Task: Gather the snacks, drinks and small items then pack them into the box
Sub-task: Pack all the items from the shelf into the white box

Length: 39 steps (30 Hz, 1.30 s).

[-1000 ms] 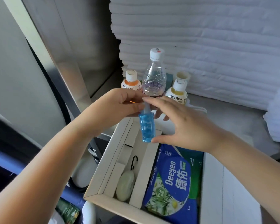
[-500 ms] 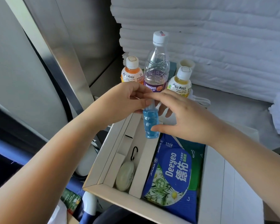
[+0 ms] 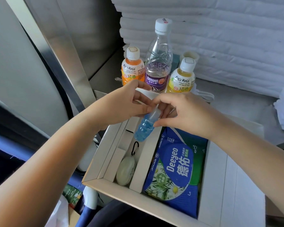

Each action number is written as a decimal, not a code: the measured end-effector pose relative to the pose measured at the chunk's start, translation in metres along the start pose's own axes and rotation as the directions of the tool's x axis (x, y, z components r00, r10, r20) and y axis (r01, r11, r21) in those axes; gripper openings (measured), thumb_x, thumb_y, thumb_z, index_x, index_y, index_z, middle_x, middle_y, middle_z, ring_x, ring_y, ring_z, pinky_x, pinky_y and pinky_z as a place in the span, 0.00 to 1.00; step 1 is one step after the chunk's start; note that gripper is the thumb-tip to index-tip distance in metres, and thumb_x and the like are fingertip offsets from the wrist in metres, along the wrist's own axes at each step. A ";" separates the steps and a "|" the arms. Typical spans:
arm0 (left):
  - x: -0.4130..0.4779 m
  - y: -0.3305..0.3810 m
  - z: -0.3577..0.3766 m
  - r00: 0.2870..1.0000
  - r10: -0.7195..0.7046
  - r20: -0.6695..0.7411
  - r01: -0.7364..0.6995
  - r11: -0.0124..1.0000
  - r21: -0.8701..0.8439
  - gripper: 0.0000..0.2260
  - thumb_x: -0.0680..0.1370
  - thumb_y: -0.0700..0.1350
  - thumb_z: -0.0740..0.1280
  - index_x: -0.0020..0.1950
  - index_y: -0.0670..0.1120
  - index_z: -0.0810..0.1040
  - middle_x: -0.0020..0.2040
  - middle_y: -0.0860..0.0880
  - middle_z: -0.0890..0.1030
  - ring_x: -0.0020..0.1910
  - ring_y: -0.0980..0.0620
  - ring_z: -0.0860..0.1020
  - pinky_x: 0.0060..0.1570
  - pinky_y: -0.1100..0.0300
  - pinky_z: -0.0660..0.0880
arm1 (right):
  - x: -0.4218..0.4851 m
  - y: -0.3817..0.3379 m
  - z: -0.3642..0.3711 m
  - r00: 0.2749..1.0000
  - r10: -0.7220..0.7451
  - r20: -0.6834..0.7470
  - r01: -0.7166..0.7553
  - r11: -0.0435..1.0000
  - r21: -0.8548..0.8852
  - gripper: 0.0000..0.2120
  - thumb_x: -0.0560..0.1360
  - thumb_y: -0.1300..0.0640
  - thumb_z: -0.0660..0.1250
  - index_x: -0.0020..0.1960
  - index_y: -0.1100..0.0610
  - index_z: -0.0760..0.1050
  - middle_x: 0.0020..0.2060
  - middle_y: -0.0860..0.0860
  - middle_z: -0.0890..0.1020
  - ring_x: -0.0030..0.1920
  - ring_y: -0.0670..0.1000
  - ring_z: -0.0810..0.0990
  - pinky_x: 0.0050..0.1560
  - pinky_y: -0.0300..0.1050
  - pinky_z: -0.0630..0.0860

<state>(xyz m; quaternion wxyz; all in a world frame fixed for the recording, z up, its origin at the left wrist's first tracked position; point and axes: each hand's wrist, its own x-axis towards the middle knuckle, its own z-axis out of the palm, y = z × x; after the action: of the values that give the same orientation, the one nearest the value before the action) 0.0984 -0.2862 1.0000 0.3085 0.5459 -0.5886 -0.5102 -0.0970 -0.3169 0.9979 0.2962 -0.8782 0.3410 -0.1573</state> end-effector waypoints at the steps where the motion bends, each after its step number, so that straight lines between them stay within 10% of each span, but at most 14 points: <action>1: -0.001 -0.001 0.002 1.000 0.007 -0.018 -0.006 0.999 0.048 0.23 0.73 0.41 0.71 0.63 0.51 0.66 0.44 0.56 0.82 0.46 0.54 0.82 0.50 0.55 0.79 | 0.001 0.000 0.001 1.000 0.013 0.005 -0.013 1.000 -0.006 0.17 0.68 0.52 0.76 0.54 0.49 0.77 0.40 0.44 0.82 0.40 0.39 0.80 0.42 0.36 0.76; 6: -0.021 -0.004 0.017 0.984 0.134 -0.120 -0.070 0.901 0.429 0.20 0.76 0.42 0.67 0.62 0.50 0.60 0.52 0.53 0.76 0.48 0.57 0.80 0.49 0.58 0.78 | 0.011 0.002 0.006 0.998 0.044 0.050 -0.031 0.972 -0.232 0.16 0.69 0.47 0.73 0.54 0.52 0.78 0.39 0.44 0.80 0.38 0.41 0.78 0.41 0.39 0.76; 13: -0.035 -0.016 0.030 0.998 0.011 0.060 -0.059 0.438 0.897 0.16 0.79 0.39 0.59 0.66 0.46 0.68 0.62 0.50 0.69 0.59 0.55 0.70 0.59 0.63 0.68 | 0.026 0.007 0.030 0.998 0.012 0.065 0.015 0.914 -0.405 0.12 0.74 0.46 0.67 0.53 0.52 0.76 0.40 0.46 0.81 0.41 0.49 0.78 0.40 0.46 0.75; 26: -0.048 -0.039 0.046 0.919 -0.314 0.237 -0.207 0.128 0.970 0.28 0.78 0.36 0.52 0.76 0.38 0.46 0.77 0.39 0.48 0.73 0.43 0.55 0.70 0.50 0.60 | 0.031 0.019 0.048 0.986 0.043 0.163 0.074 0.755 -0.651 0.01 0.77 0.58 0.64 0.47 0.56 0.74 0.39 0.51 0.79 0.38 0.53 0.79 0.37 0.46 0.76; 33: -0.045 -0.047 0.050 0.909 -0.366 0.198 -0.181 0.081 0.980 0.30 0.80 0.40 0.53 0.76 0.39 0.40 0.77 0.40 0.39 0.76 0.42 0.47 0.74 0.50 0.50 | 0.037 0.014 0.049 0.964 0.074 0.255 0.121 0.733 -0.669 0.19 0.71 0.73 0.61 0.32 0.54 0.58 0.30 0.49 0.65 0.29 0.49 0.66 0.32 0.45 0.65; 39: -0.047 -0.057 0.051 0.934 -0.301 0.190 -0.195 0.016 0.981 0.28 0.81 0.45 0.52 0.76 0.39 0.41 0.77 0.41 0.43 0.75 0.42 0.48 0.74 0.50 0.48 | 0.033 0.017 0.051 0.954 0.080 0.291 0.147 0.719 -0.680 0.09 0.72 0.71 0.61 0.43 0.58 0.69 0.35 0.51 0.68 0.39 0.55 0.76 0.35 0.46 0.68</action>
<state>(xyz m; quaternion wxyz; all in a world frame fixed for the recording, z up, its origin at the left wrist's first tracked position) 0.0797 -0.2214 0.9411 -0.2932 0.5255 -0.7972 -0.0487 -0.0577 -0.3287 0.9503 -0.0094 -0.9442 0.3099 0.1114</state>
